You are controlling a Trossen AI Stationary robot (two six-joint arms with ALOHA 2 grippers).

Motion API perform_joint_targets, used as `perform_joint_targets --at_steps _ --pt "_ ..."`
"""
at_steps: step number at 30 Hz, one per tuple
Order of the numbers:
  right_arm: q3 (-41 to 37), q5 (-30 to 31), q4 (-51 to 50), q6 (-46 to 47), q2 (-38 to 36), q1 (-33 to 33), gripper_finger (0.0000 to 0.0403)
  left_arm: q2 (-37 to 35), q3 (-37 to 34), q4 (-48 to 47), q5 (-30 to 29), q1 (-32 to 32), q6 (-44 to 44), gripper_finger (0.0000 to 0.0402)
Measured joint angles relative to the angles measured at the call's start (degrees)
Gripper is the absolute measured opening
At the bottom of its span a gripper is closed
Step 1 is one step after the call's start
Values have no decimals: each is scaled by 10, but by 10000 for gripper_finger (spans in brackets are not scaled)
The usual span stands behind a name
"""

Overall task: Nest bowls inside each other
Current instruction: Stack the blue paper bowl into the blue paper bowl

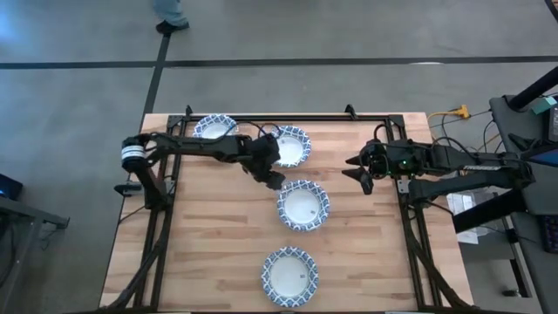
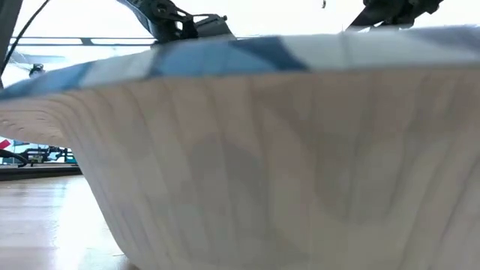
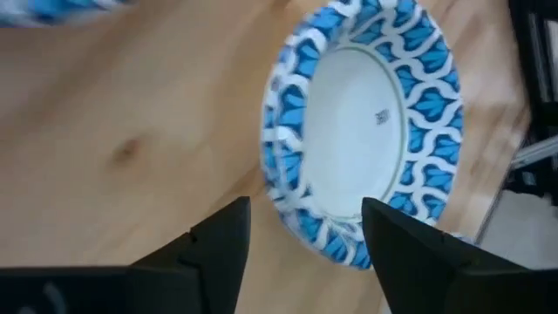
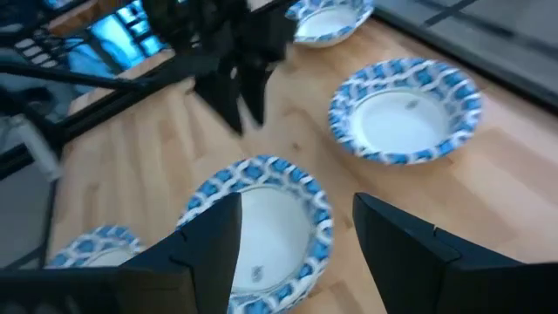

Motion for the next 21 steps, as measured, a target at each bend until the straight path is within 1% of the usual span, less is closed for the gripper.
perform_joint_targets --at_steps 2,4,8,10,13,15,17,19,21 --pt "0 -24 -1 7 -1 2 215 -30 -1 -33 -24 0 16 204" --pt "0 -47 -4 11 -1 8 215 -65 -2 -45 -44 0 36 204" --pt "-12 -77 -4 52 -1 40 215 -139 -15 -64 -54 -12 109 205" --pt "-27 -81 -2 97 -1 70 215 -177 -22 -83 -56 -25 141 205" --pt "-66 -82 16 203 0 126 215 -230 -34 -106 -56 -50 177 205" --pt "-103 -78 63 286 1 172 215 -266 -52 -104 -56 -68 186 205" --pt "-146 -54 156 371 9 222 215 -301 -73 -105 -56 -86 188 205" --pt "-194 2 269 447 27 276 215 -338 -100 -104 -56 -101 185 205" --pt "-230 82 392 503 64 330 215 -373 -130 -104 -56 -116 182 205"
